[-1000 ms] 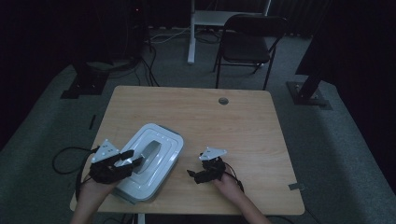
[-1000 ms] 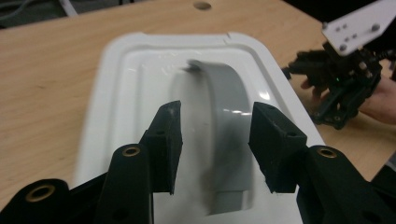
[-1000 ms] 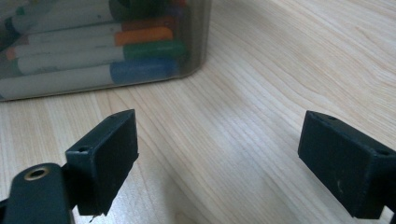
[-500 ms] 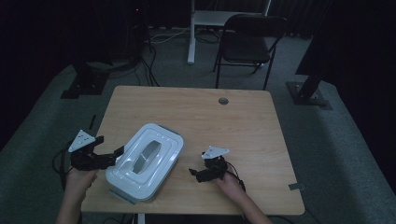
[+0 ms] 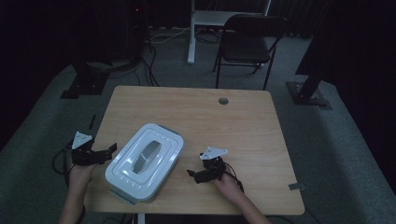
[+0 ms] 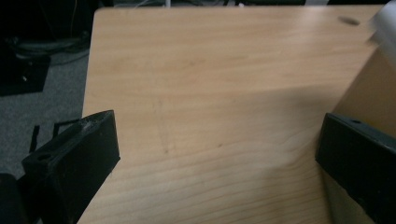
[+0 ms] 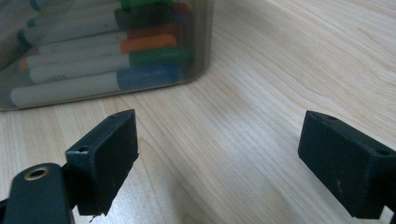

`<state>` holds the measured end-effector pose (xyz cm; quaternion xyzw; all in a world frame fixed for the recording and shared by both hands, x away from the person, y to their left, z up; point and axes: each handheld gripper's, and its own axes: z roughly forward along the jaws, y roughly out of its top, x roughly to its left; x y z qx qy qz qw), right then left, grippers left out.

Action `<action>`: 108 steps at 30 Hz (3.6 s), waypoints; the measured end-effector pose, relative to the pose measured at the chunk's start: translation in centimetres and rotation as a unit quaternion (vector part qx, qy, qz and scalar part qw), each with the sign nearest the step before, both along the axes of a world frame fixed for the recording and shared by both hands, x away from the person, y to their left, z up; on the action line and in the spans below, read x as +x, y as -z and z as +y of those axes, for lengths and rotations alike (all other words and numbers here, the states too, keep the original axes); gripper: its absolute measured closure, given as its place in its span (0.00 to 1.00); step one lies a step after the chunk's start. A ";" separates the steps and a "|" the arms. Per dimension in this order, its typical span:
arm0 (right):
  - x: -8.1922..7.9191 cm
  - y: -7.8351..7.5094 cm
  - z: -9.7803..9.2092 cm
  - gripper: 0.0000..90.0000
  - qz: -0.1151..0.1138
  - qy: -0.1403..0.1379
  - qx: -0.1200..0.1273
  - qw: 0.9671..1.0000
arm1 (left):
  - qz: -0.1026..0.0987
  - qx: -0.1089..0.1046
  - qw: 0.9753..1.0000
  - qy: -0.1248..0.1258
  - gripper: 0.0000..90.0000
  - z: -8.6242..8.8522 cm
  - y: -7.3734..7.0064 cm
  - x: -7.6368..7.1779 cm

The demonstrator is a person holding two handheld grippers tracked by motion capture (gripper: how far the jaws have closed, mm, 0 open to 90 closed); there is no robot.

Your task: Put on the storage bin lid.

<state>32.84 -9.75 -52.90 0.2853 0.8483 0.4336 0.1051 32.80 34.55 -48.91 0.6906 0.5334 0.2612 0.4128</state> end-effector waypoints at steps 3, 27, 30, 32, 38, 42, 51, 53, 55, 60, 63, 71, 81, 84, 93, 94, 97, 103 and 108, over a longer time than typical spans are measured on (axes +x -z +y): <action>-0.2 0.1 0.3 0.13 0.006 0.000 0.010 1.000 | 0.022 0.002 1.000 0.006 0.00 -0.1 1.4 0.4; -2.0 0.4 4.6 0.13 0.007 0.004 0.032 0.999 | 0.076 0.001 0.996 0.048 0.00 -3.7 3.5 -0.2; -1.7 0.2 4.0 0.13 0.008 0.016 0.023 1.000 | 0.078 0.000 0.995 0.057 0.00 -4.5 3.6 -0.4; -1.5 0.2 3.5 0.13 0.004 0.025 0.022 0.999 | 0.093 -0.007 0.993 0.067 0.00 -5.1 3.8 -0.5; -0.8 0.2 1.9 0.13 -0.003 0.049 0.015 0.999 | 0.092 0.008 0.993 0.075 0.00 -7.1 3.6 -0.8; -0.4 0.1 1.1 0.13 -0.013 0.059 0.005 0.998 | 0.093 0.023 0.993 0.076 0.00 -8.3 3.4 -0.7; 0.6 0.1 -1.3 0.13 -0.024 0.092 -0.016 0.995 | 0.094 0.036 0.990 0.096 0.00 -11.2 3.2 0.2; 0.7 0.2 -1.8 0.13 -0.025 0.099 -0.020 0.995 | 0.095 0.035 0.990 0.101 0.00 -11.9 3.2 0.4; 0.7 0.2 -2.1 0.13 -0.024 0.102 -0.022 0.994 | 0.095 0.037 0.989 0.106 0.00 -12.5 3.2 0.6; 0.9 0.2 -3.5 0.14 -0.024 0.119 -0.028 0.992 | 0.096 0.039 0.988 0.114 0.00 -13.8 3.1 1.0; 1.1 0.2 -4.5 0.14 -0.025 0.126 -0.033 0.991 | 0.096 0.041 0.987 0.123 0.00 -14.8 3.1 1.3; 1.5 0.0 -6.5 0.14 -0.024 0.135 -0.035 0.990 | 0.097 0.038 0.985 0.140 0.00 -16.7 3.2 1.7; 1.8 0.3 -8.1 0.13 -0.023 0.158 -0.027 0.987 | 0.074 0.044 0.986 0.146 0.00 -16.5 3.7 2.2; 1.8 0.5 -8.4 0.13 -0.023 0.163 -0.033 0.986 | 0.073 0.045 0.986 0.145 0.00 -15.9 3.7 2.2; 1.9 0.5 -9.3 0.13 -0.018 0.178 -0.024 0.984 | 0.077 0.032 0.986 0.143 0.00 -14.6 3.9 2.0; 1.9 0.4 -9.4 0.13 -0.019 0.180 -0.024 0.983 | 0.077 0.030 0.986 0.143 0.00 -14.5 3.9 1.9; 1.8 0.2 -9.9 0.13 -0.022 0.185 -0.022 0.982 | 0.079 0.028 0.986 0.143 0.00 -13.9 3.8 1.8; 1.6 0.0 -11.1 0.13 -0.022 0.197 -0.021 0.980 | 0.080 0.026 0.987 0.135 0.00 -12.8 3.8 1.4; 1.6 0.0 -12.4 0.13 -0.021 0.213 -0.014 0.977 | 0.080 0.025 0.989 0.122 0.00 -11.8 3.7 1.3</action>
